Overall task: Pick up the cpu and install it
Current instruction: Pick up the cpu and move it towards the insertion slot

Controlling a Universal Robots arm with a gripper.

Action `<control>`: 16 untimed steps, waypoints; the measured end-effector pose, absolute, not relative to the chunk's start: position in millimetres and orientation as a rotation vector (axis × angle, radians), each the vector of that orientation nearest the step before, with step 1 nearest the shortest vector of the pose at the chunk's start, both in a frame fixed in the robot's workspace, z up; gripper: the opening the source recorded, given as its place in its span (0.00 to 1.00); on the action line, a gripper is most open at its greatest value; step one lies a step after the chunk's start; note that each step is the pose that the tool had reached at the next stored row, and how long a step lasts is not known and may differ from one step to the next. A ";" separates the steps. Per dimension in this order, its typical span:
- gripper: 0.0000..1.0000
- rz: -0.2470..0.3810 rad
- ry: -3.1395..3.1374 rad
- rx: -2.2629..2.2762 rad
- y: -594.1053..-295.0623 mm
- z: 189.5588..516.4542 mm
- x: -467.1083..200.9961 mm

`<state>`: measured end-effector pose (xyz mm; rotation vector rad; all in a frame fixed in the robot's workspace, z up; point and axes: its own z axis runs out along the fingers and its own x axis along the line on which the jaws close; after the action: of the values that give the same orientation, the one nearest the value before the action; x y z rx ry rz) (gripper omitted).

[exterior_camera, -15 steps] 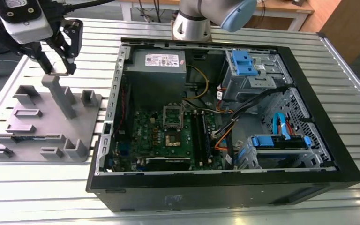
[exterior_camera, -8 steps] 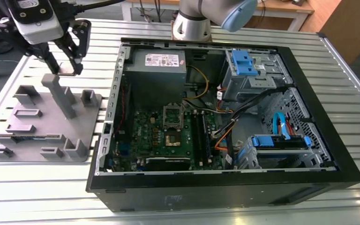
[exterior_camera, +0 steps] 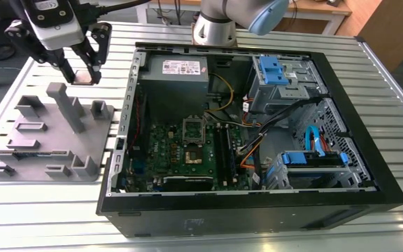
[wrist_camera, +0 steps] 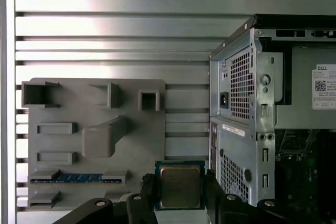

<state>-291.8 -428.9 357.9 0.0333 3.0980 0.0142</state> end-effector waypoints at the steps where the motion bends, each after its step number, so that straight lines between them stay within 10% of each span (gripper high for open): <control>1: 0.47 0.014 3.098 0.033 -428.9 357.9 -290.1; 16: 0.47 0.014 3.098 0.033 -428.9 357.9 -262.9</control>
<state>-262.9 -428.9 357.9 0.0333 3.0981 0.0141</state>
